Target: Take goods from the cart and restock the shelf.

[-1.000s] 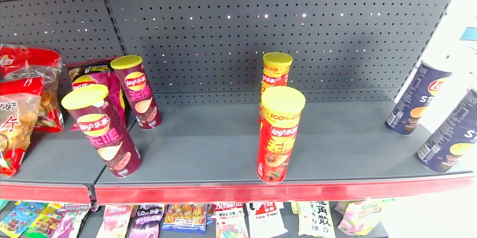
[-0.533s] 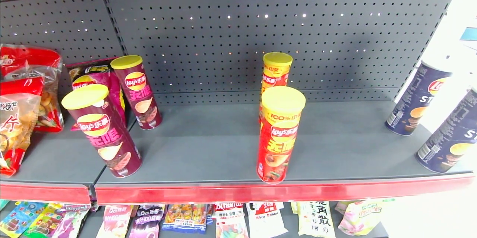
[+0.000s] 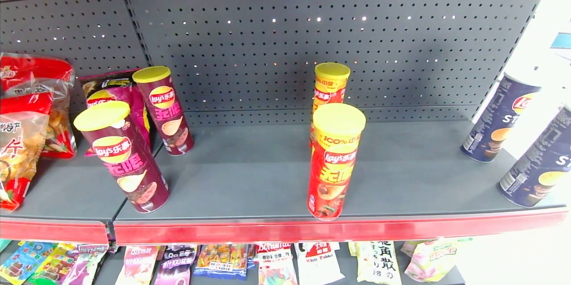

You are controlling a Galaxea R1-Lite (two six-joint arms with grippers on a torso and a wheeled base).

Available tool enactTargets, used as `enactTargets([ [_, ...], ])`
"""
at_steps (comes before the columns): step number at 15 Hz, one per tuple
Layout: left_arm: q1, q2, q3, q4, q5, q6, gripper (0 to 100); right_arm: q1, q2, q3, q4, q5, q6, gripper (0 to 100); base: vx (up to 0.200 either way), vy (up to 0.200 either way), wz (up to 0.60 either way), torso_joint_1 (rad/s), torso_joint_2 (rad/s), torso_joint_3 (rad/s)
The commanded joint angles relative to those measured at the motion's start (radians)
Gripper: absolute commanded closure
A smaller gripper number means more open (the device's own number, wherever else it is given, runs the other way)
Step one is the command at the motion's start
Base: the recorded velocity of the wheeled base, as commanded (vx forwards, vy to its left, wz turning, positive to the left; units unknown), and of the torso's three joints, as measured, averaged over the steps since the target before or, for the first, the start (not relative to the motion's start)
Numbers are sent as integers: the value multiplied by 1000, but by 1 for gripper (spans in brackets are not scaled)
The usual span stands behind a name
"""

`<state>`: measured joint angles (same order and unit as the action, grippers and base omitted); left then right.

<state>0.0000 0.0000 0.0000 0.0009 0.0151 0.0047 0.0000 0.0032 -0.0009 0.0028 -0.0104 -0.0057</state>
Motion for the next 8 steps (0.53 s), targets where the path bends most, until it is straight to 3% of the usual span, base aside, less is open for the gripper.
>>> enactTargets([
  [1,0,0,0,-1,0,0,0,0,-3,-1,0,0,0,0,0,0,0,0,0,0],
  [8,0,0,0,-1,0,0,0,0,-3,1,0,-2,1,0,0,0,0,0,0,0],
])
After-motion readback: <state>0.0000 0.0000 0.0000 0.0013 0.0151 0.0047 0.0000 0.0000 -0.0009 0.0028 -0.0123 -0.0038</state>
